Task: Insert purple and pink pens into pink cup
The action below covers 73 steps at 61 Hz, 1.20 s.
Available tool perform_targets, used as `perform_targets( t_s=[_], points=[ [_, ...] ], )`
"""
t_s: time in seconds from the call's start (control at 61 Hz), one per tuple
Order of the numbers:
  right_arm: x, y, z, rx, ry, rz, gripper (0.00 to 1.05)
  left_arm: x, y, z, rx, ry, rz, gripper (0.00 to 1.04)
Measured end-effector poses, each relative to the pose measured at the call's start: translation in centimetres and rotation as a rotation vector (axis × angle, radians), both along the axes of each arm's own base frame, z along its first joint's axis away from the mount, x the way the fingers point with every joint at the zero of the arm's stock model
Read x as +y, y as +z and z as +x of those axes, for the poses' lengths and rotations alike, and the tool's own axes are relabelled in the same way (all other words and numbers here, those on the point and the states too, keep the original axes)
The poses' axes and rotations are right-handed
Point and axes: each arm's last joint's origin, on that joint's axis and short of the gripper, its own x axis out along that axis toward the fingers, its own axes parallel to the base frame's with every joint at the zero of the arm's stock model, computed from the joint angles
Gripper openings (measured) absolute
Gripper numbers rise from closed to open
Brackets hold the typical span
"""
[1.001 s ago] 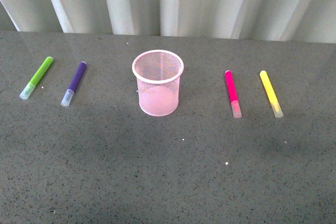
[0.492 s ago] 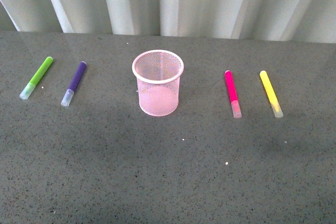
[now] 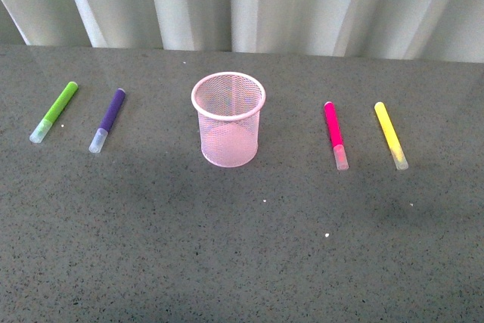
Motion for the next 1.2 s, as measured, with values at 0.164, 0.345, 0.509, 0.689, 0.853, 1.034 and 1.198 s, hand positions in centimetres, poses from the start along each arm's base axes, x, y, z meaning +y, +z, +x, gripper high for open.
perform_targets(
  t_s=[0.164, 0.345, 0.509, 0.689, 0.853, 1.034, 1.198],
  points=[
    [0.0, 0.0, 0.0, 0.0, 0.0, 0.0, 0.98, -0.4, 1.6, 7.5, 0.074, -0.082, 0.038, 0.98],
    [0.0, 0.0, 0.0, 0.0, 0.0, 0.0, 0.98, -2.1, -0.1, 17.0, 0.264, -0.114, 0.153, 0.98],
    [0.0, 0.0, 0.0, 0.0, 0.0, 0.0, 0.98, -3.5, -4.2, 23.5, 0.464, -0.177, 0.248, 0.98],
    [0.0, 0.0, 0.0, 0.0, 0.0, 0.0, 0.98, -4.1, -9.6, 27.7, 0.664, -0.184, 0.295, 0.98],
    [0.0, 0.0, 0.0, 0.0, 0.0, 0.0, 0.98, -4.3, -11.2, 29.6, 0.684, -0.19, 0.291, 0.98],
    [0.0, 0.0, 0.0, 0.0, 0.0, 0.0, 0.98, -5.0, -12.2, 30.9, 0.691, -0.205, 0.286, 0.98],
    [0.0, 0.0, 0.0, 0.0, 0.0, 0.0, 0.98, -5.4, -14.0, 31.6, 0.72, -0.214, 0.281, 0.98]
  ],
)
